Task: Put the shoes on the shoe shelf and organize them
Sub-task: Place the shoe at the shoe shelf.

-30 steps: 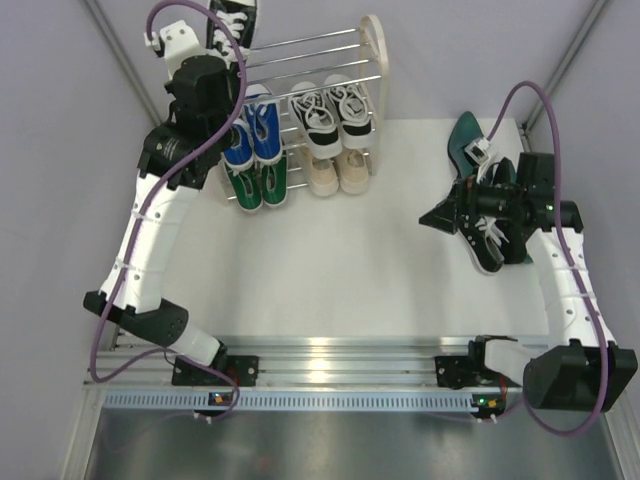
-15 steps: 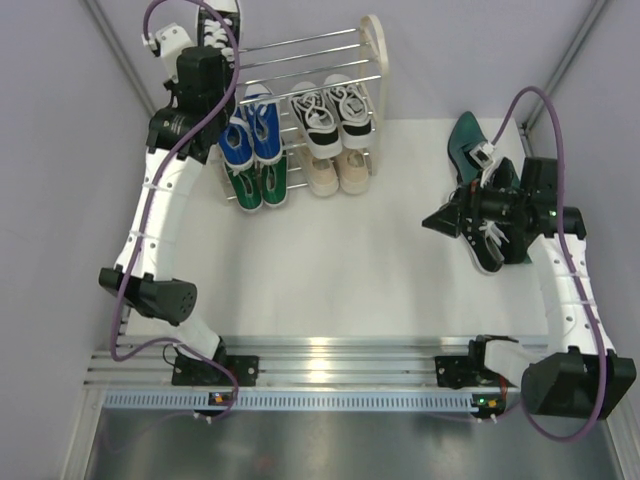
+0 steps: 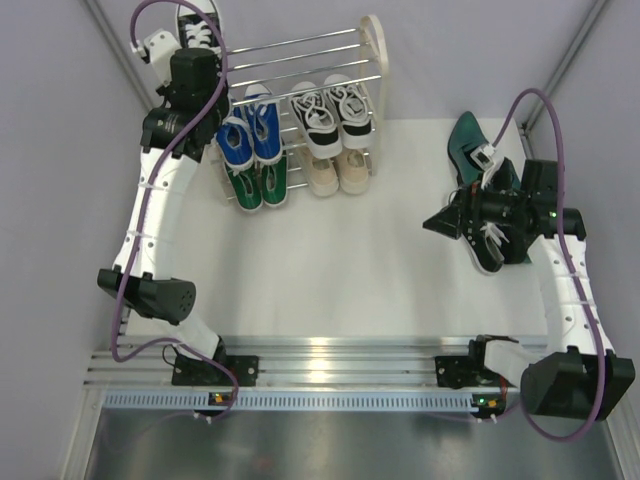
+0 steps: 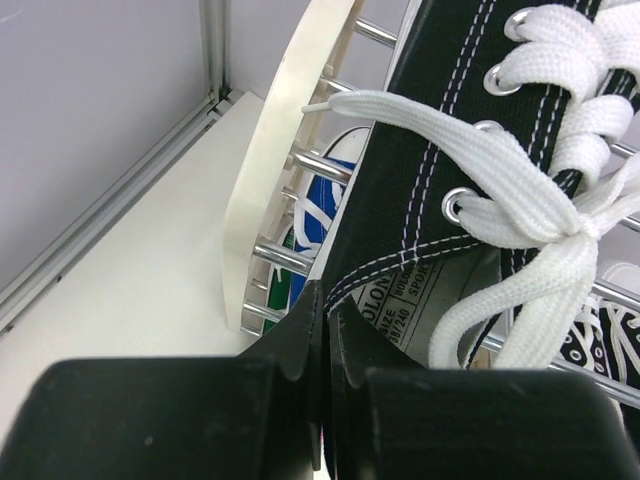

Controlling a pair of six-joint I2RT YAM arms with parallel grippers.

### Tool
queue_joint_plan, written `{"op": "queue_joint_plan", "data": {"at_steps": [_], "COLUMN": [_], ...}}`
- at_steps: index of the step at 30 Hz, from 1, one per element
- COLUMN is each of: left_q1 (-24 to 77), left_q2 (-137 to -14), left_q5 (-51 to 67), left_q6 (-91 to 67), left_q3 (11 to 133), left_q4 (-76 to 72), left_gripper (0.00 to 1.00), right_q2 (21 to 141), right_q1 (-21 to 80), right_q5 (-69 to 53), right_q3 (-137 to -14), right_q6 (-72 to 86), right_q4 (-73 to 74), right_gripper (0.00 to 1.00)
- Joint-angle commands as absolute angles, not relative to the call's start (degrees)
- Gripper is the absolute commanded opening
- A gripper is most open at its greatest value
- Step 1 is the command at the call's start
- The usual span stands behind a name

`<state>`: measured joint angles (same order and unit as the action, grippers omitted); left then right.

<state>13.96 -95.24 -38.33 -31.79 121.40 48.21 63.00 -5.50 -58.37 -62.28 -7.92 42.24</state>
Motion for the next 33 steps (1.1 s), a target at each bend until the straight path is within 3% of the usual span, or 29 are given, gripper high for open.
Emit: {"op": "queue_joint_plan", "data": {"at_steps": [1, 27, 33], "left_q1": [13.71, 12.48, 12.39], "left_q2": [-93.96, -94.22, -94.57], "left_q5": [-39.73, -37.62, -36.83], "left_q6": [-34.19, -37.0, -37.44], "left_q3": [123.84, 124.01, 125.15], "left_q4": [42.36, 42.36, 42.36], "left_gripper": [0.0, 0.17, 0.25], "right_q2": [61.79, 61.08, 61.0], "right_q1": [-6.33, -7.29, -7.56], "right_q5": [-59.77, -59.94, -59.94], "right_q3": [-62.84, -62.67, -62.67], "right_q6": [-8.96, -9.23, -9.58], "right_q4": [42.01, 42.28, 42.63], "right_gripper": [0.9, 0.9, 0.9]}}
